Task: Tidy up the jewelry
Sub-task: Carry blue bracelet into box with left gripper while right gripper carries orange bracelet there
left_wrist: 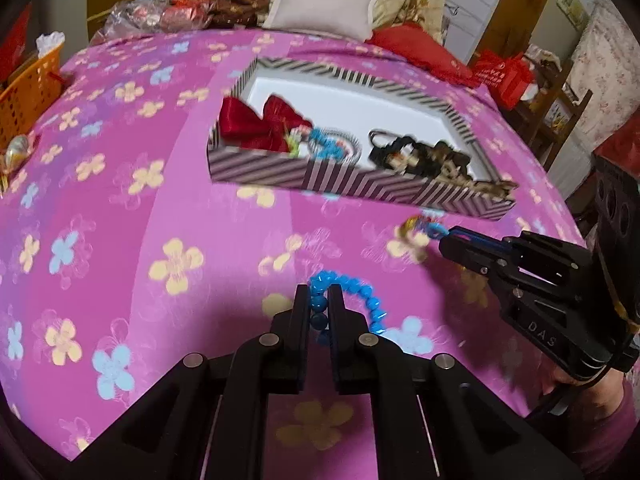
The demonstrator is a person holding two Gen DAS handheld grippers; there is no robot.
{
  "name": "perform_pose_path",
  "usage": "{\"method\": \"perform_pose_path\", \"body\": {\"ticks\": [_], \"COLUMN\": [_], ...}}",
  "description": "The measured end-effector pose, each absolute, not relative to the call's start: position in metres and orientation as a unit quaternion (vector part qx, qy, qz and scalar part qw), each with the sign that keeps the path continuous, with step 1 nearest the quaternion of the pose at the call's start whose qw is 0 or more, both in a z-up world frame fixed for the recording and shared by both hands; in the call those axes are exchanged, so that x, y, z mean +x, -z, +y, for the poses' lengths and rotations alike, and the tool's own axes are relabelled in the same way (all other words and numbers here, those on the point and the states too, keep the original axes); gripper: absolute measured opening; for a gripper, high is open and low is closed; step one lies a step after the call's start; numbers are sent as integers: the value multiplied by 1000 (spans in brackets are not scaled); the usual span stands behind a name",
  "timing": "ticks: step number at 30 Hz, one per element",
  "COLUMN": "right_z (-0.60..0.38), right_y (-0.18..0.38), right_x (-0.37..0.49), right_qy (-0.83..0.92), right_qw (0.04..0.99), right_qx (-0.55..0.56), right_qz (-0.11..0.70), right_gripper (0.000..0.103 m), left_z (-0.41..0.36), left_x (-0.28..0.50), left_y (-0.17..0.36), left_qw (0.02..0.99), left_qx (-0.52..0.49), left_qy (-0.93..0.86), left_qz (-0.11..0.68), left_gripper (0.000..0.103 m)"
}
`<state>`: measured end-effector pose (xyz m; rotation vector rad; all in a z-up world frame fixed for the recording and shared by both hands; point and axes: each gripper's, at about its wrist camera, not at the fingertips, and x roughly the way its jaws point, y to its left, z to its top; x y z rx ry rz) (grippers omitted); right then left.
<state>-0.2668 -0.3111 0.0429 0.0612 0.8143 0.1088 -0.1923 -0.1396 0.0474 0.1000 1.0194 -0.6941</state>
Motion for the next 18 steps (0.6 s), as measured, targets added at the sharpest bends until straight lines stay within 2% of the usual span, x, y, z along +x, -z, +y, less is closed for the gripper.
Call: {"method": "perform_pose_path", "body": {"ticks": [18], "right_z": [-317], "right_y": [-96], "right_x": [-280], "right_qy": [-50], "right_qw": [937], "right_qx": [36], "right_qz": [343], "right_gripper": [9], "left_z": [-151], "left_x": [-200], "left_y": [-110], "left_qw": [843], "left_qx": [58], "left_qy": [339], "left_qz": [413], "left_gripper": [10]}}
